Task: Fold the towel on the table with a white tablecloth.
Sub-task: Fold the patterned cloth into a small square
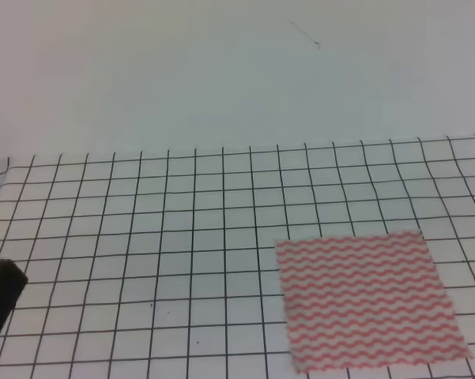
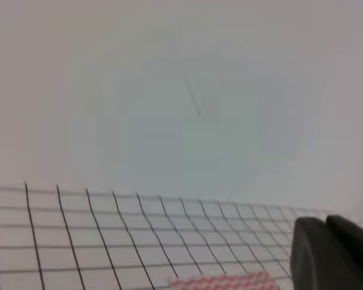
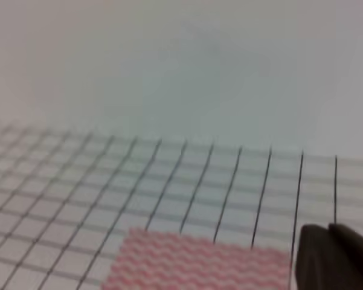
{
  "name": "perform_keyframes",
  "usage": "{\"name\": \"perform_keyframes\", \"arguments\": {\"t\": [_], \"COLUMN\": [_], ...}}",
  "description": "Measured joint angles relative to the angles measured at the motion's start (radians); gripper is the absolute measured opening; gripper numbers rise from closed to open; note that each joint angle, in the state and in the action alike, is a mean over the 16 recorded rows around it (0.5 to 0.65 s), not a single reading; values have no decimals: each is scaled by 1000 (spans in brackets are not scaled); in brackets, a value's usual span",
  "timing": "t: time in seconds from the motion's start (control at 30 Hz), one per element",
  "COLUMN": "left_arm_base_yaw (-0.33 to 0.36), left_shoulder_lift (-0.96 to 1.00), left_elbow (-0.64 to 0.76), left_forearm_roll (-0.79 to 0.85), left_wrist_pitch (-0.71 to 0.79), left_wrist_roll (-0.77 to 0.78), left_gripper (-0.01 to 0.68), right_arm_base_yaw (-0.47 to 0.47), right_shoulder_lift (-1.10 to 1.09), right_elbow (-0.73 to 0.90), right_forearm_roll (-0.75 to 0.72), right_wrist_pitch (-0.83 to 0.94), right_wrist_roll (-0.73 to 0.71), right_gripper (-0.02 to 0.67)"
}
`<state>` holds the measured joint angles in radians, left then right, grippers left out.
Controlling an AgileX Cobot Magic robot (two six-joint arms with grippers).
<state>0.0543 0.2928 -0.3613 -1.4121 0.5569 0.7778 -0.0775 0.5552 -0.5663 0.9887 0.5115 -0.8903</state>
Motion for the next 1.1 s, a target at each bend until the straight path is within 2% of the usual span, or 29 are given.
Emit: {"name": "perform_keyframes", "arguments": {"t": [0.17, 0.3, 0.47, 0.6, 0.73, 0.87, 1.1], "left_arm_base_yaw": [0, 0, -11, -47, -123, -232, -415], "left_shoulder_lift": [164, 293, 437, 535, 616, 694, 844], "left_elbow": [-73, -108, -128, -134, -138, -153, -215], "left_forearm_roll": [57, 61, 42, 25, 10, 8, 32], "left_wrist_pitch": [95, 160, 217, 226, 198, 137, 56], "left_wrist_roll": [-9, -3, 41, 72, 91, 74, -10], "left_gripper": [0, 0, 0, 0, 0, 0, 0], "right_arm_base_yaw": [14, 27, 41, 47, 47, 47, 47], "right_shoulder_lift": [200, 323, 439, 512, 578, 638, 720], "right_elbow": [-83, -126, -148, -148, -145, -144, -135], "right_forearm_roll": [-227, -338, -380, -380, -385, -396, -419], "right_wrist_pitch": [123, 209, 270, 287, 288, 290, 300], "right_wrist_roll": [188, 299, 365, 419, 470, 520, 561], "right_gripper": [-1, -1, -1, 1, 4, 14, 76]}}
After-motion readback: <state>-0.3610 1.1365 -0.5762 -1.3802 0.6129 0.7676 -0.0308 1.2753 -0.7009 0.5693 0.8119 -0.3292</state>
